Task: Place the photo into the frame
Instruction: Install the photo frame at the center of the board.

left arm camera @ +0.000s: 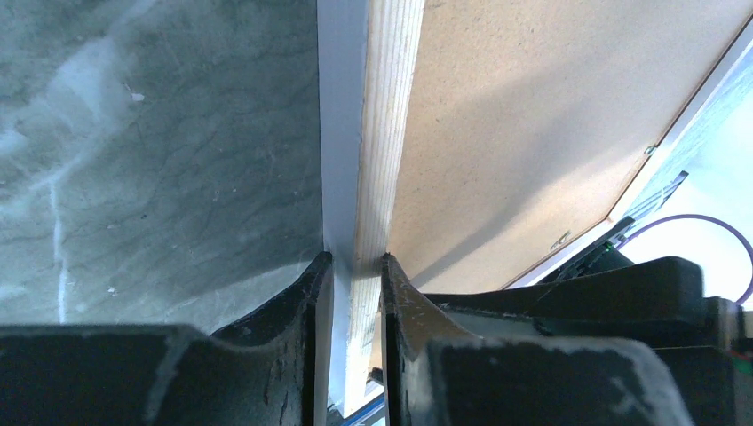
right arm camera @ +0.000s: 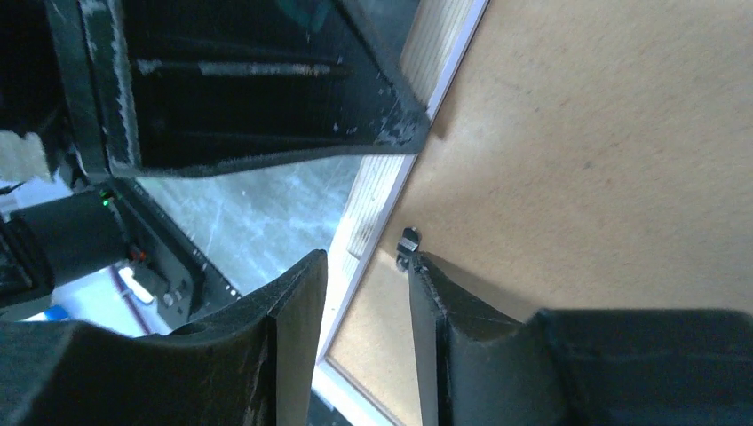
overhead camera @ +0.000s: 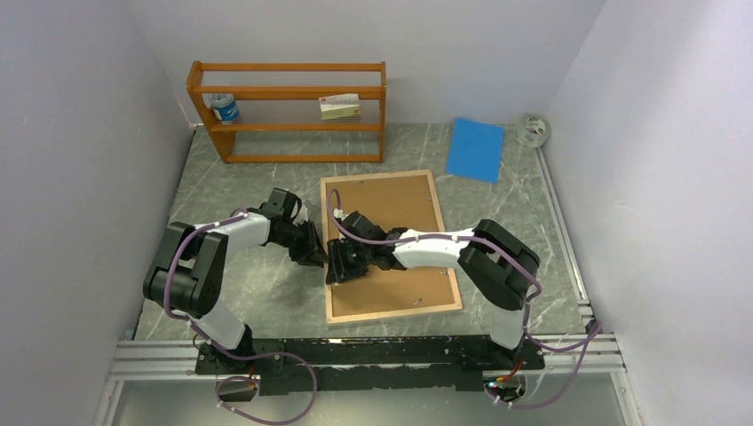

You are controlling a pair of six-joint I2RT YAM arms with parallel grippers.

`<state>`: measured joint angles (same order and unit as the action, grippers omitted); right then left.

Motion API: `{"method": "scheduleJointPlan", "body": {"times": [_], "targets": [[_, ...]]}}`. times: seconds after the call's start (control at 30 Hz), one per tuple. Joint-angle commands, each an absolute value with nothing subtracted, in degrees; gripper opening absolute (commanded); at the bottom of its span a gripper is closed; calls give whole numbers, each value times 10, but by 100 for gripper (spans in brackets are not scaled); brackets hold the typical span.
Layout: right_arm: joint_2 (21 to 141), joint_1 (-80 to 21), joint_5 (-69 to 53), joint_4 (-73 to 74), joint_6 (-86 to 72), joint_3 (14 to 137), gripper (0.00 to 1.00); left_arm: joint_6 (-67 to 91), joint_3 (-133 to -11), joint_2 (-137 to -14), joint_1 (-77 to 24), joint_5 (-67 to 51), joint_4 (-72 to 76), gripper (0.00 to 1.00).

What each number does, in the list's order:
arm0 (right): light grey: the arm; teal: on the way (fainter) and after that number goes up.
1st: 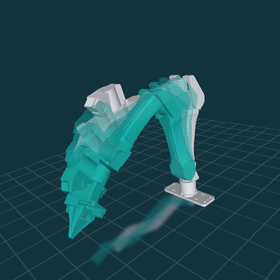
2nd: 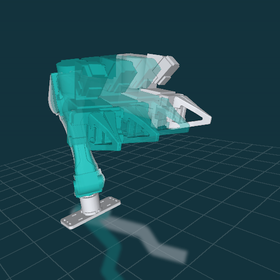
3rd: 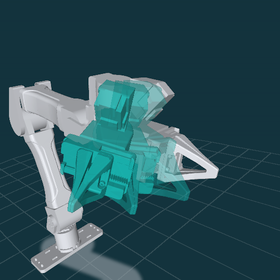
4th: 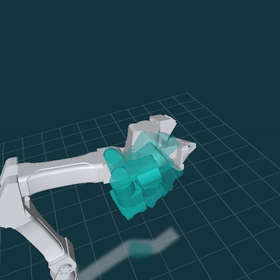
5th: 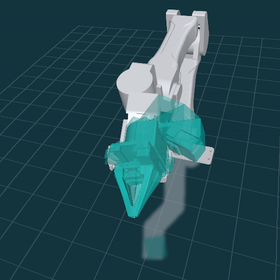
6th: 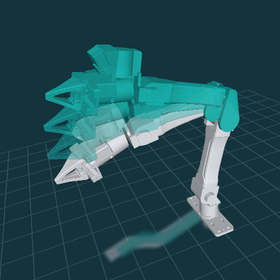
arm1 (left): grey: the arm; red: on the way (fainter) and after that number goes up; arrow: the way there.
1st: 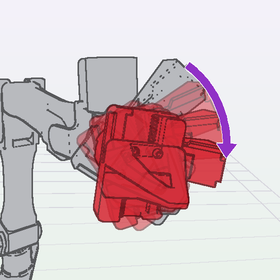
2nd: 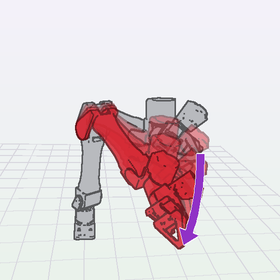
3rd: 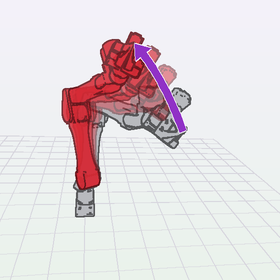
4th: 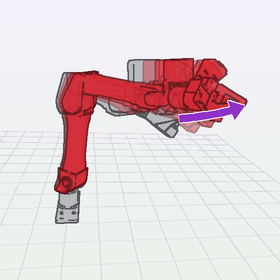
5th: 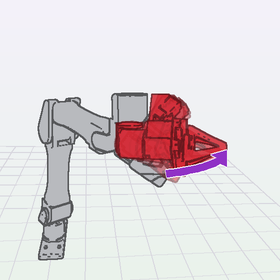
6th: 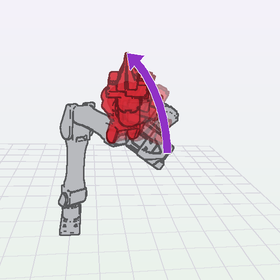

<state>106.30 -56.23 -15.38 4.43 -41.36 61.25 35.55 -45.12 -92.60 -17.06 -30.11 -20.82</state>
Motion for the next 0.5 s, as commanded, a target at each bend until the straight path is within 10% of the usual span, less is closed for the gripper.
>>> {"method": "scheduleJointPlan", "body": {"times": [0.0,0.47], "targets": [[1064,-556,-35,53,-371,622,44,350,-463,-925,-173,-309,-214,5],[1083,-566,-145,13,-356,612,38,349,-465,-931,-173,-301,-217,5]]}}
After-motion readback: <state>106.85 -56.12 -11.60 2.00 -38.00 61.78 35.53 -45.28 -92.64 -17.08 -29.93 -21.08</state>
